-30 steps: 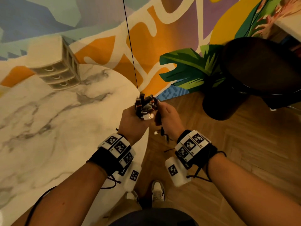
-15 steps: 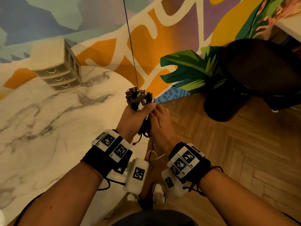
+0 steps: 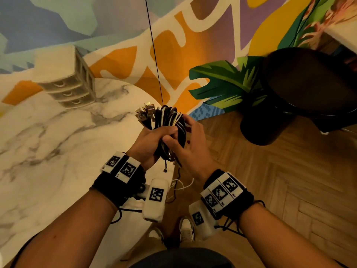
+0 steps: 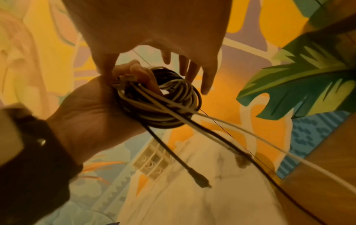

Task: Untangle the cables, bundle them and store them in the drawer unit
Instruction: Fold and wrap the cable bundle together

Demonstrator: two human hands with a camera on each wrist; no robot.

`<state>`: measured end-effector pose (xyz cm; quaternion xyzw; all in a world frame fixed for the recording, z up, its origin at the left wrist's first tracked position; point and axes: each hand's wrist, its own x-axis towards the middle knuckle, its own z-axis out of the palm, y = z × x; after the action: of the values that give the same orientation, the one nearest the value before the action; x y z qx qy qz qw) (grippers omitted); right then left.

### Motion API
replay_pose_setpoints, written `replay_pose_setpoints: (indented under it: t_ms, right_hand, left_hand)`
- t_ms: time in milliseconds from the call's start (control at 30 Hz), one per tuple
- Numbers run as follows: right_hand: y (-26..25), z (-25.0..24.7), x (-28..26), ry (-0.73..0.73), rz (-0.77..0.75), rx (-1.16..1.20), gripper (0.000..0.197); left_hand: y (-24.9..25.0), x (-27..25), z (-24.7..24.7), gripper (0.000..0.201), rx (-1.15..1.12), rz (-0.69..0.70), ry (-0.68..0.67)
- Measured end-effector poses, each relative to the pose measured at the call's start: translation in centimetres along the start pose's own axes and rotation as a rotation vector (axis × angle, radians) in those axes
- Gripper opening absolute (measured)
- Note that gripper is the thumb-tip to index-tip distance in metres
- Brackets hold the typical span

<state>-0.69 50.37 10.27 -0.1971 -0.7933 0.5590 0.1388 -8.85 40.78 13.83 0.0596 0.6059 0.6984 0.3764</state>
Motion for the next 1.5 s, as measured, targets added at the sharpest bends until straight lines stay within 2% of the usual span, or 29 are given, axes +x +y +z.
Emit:
replay_pose_setpoints:
  t_ms: [67, 200, 333, 433, 533, 600, 700, 767, 933, 1033, 1100, 1200, 1267, 1300, 1400, 1467, 1500]
  right_hand:
    - [-0.1, -0.1, 0.5, -0.023, 0.017, 0.016, 0.087]
    - [-0.1, -0.7, 1.3, -0.090, -0.077, -0.084, 0.088]
    - [0.7, -1.3, 2.4, -0.239, -0.009, 0.091, 0.094]
    - [1.2, -1.7, 2.9, -0.255, -0.014, 0.121, 0.094]
    - [1.4, -1.4, 2.9, -0.241, -0.013, 0.156, 0.092]
    - [1.6, -1.1, 2.7, -0.240, 0.036, 0.267, 0.094]
    - [1.7, -0.8, 2.1, -0.323, 0.114, 0.519, 0.114]
    - [1.7, -0.5, 1.6, -0.361, 0.149, 0.576, 0.121]
    - [1.9, -0.2, 1.0, -0.338, 0.118, 0.514, 0.098]
    - [1.6, -0.4, 1.1, -0.315, 0.076, 0.431, 0.094]
    - [1.5, -0.6, 0.8, -0.268, 0.039, 0.272, 0.092]
    - [1.6, -0.8, 0.6, -0.199, -0.069, -0.111, 0.089]
    - [1.9, -0.9, 0.5, -0.162, -0.100, -0.205, 0.090]
    - [2.0, -0.8, 0.4, -0.165, -0.089, -0.161, 0.091]
    - [2.1, 0.1, 0.2, -0.236, 0.035, 0.220, 0.089]
    - [1.7, 0.6, -0.1, -0.305, 0.140, 0.392, 0.071]
    - [1.3, 0.5, -0.3, -0.389, 0.178, 0.424, 0.056]
  left_hand:
    - [-0.1, -0.1, 0.1, 0.012, -0.006, -0.012, 0.001]
    - [-0.1, -0.2, -0.2, 0.013, -0.046, 0.011, -0.055]
    - [-0.2, -0.4, -0.3, 0.011, -0.088, -0.015, -0.113]
    - [-0.3, -0.4, -0.5, 0.024, -0.166, -0.047, -0.151]
    - [-0.2, -0.3, -1.1, 0.019, -0.156, -0.072, -0.191]
    - [-0.1, -0.3, -1.1, 0.011, -0.129, -0.068, -0.206]
    - [0.3, -0.4, -0.8, 0.006, -0.124, -0.045, -0.201]
    - [0.3, -0.3, -0.7, 0.004, -0.117, -0.018, -0.185]
    - [0.3, -0.5, -1.0, 0.012, -0.144, -0.014, -0.175]
    - [0.1, -0.7, -1.3, 0.015, -0.138, -0.016, -0.179]
    - [0.2, -0.8, -1.4, 0.015, -0.101, 0.002, -0.170]
    - [0.7, -1.0, -1.4, 0.011, -0.041, 0.002, -0.166]
    - [1.0, -1.0, -1.4, 0.010, -0.042, -0.007, -0.168]
    - [1.0, -0.9, -1.3, 0.011, -0.062, -0.008, -0.177]
    - [1.0, -1.1, -1.1, 0.009, -0.126, -0.039, -0.189]
    - [1.0, -1.2, -1.2, 0.009, -0.153, -0.077, -0.206]
    - [1.1, -1.3, -1.3, 0.009, -0.166, -0.084, -0.218]
